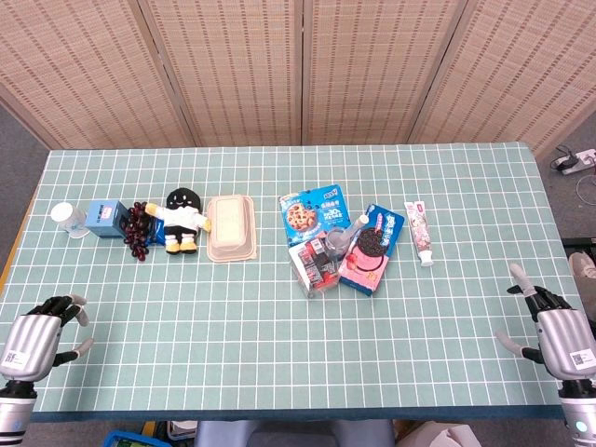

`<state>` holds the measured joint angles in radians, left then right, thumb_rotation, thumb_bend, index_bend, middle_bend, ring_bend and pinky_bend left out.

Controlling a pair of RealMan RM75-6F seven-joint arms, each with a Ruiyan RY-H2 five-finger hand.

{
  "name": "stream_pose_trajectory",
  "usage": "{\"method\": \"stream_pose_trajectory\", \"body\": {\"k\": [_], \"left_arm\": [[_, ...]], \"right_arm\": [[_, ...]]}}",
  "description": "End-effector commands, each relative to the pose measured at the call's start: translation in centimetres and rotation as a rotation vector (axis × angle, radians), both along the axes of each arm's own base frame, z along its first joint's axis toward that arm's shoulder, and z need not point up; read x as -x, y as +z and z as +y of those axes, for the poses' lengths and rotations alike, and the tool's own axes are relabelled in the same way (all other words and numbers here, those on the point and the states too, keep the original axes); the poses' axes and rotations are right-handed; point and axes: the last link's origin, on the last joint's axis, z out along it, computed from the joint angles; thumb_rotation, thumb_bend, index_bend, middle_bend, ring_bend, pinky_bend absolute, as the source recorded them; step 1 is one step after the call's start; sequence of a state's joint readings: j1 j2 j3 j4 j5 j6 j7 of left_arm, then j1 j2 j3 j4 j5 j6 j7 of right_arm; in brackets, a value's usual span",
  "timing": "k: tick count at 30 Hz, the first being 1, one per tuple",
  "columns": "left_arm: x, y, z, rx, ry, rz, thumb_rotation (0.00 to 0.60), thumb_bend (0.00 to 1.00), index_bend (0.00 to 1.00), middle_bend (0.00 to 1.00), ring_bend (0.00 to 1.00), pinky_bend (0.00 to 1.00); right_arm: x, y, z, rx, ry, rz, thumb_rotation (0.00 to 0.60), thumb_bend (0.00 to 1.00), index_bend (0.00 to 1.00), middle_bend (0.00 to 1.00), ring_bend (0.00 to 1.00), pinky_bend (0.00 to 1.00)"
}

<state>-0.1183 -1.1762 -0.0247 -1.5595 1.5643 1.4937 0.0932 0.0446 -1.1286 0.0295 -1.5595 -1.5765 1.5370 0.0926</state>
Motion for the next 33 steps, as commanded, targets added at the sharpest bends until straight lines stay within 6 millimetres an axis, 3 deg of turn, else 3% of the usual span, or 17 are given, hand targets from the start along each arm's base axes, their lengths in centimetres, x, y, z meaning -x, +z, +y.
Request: {"method": "stream_pose_trajectory", "body": {"k": [1, 7, 11, 15, 21, 26, 33], "left_arm": [[0.0, 0.2, 0.0, -0.004, -0.005, -0.01, 0.6, 0.14, 0.58, 0.4, 0.35, 0.53], [-0.1, 0.5, -0.1, -0.012, -0.01, -0.024, 0.6, 0.14, 0.56, 0.4, 0.35, 0.53], [-0.1, 0.9, -0.1, -0.015, -0.005, -0.035, 0.6, 0.14, 0.56, 0.4, 0.35, 0.53], [0.0, 1.2, -0.2, -0.02, 0.004, -0.045, 0.6, 0.14, 0.56, 0.4, 0.35, 0.53], [-0.3, 1.6, -0.4, -0.017, 0.001, -0.048, 0.6, 0.14, 0.56, 0.4, 0.35, 0.53], [-0.3, 1.9, -0.5, -0.022, 0.004, -0.058, 0.6, 0.14, 0.56, 0.4, 0.35, 0.53], [-0.4, 2.6, -0.6, -0.038, 0.002, -0.077, 0.6, 0.14, 0.56, 0.41, 0.35, 0.53]], "right_arm": [[0.0, -0.3, -0.2, -0.011, -0.006, 0.004, 0.6, 0.11, 0.0, 0.32, 0.27, 0.36], [-0.2, -1.1, -0.8, -0.044, -0.002, 0.0, 0.6, 0.12, 0.0, 0.32, 0.27, 0.38], [-0.8, -1.4, -1.5, -0.018, 0.015, -0.037, 0.6, 0.13, 0.0, 0.36, 0.31, 0.56], [-2.1, -1.6, -2.7, 0.012, 0.041, -0.057, 0.6, 0.21, 0.0, 0.46, 0.49, 0.76], [-5.9, -2.4, -5.3, -0.01, 0.08, -0.094, 0.6, 0.32, 0.03, 0.82, 0.85, 0.98], [-8.3, -3.3, -7.5, -0.05, 0.072, -0.095, 0.6, 0.46, 0.08, 0.99, 1.0, 1.0], [-10.4, -5.5, -10.3, -0.121, 0.033, -0.132, 0.6, 0.77, 0.16, 1.0, 1.0, 1.0]]}}
